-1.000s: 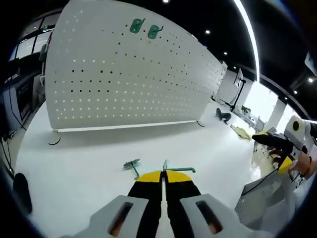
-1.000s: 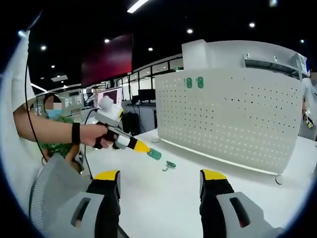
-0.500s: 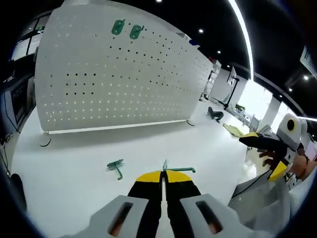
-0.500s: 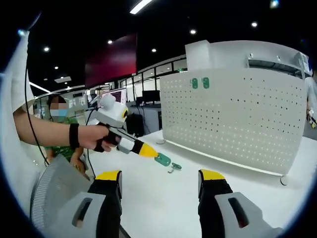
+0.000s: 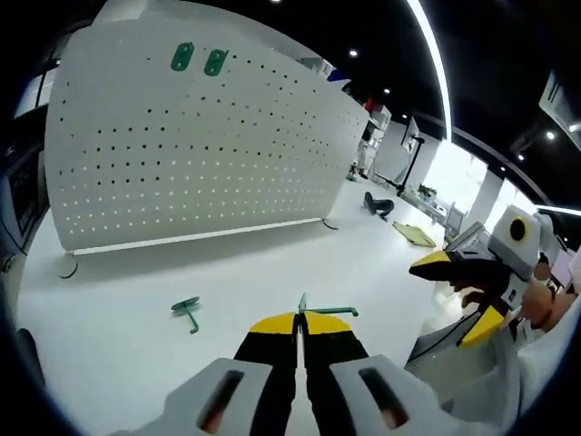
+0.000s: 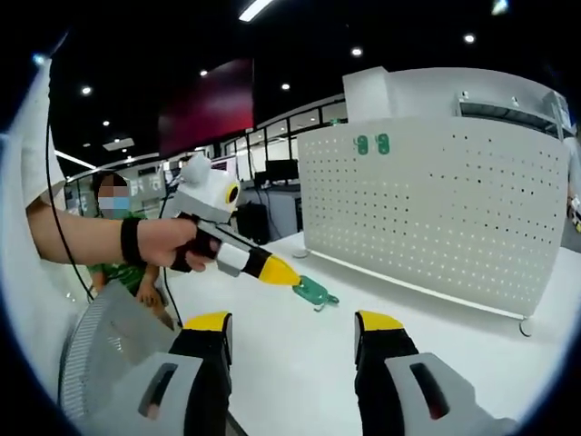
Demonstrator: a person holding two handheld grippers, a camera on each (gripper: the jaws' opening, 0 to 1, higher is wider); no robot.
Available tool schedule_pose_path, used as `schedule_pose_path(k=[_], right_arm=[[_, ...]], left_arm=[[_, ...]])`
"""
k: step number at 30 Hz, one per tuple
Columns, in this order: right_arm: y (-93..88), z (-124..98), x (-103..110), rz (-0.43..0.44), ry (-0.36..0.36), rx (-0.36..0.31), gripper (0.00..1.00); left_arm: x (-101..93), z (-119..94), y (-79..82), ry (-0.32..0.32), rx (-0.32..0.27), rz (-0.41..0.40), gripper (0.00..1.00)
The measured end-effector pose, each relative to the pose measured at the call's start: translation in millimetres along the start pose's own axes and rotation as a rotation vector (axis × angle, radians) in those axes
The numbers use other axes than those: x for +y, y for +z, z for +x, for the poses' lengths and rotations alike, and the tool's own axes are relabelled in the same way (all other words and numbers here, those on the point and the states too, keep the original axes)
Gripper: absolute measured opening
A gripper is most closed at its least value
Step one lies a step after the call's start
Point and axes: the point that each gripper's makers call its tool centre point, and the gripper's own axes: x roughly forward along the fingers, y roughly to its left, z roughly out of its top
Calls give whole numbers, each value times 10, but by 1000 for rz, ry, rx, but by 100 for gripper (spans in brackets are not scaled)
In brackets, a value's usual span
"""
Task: Insert the hook assembly into the mounting plate slot until the hook locks in place.
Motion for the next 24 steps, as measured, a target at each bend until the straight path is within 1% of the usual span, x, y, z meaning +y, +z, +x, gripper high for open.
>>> schedule_pose_path(k=[2,5,9,12,14,16,18,22,24], right_arm=[[7,-3,-4,-4,0,-1,54],[2,-4,-8,-11,4,5,52],[6,-9,-2,-11,9,9,49],[-1,-10,7,-17,14,17,46],[4,-6,24,-20,21,16,45],[-15,-4,35,-20,26,26,43],[-14,1,59,-13,35,23,42],[-25,21,92,-32,41,31,40],[-19,29,103,-40,45,26,37]], left_arm=[[-56,9,-14,-14,7,9,1],[-103,5,-16,-18,12,10,1],[-188,-17,-1,-38,8,19,1],[-232,-38,-15,-43,22,34,1],[-238,-49,-26,-42,30,22,1],[-271,-65,-27,-43,31,34,1],[-317,-72,-37,-60,36,32,1],[-354,-80,-45,-65,42,24,1],[-407,-91,-37,-81,43,21,1]])
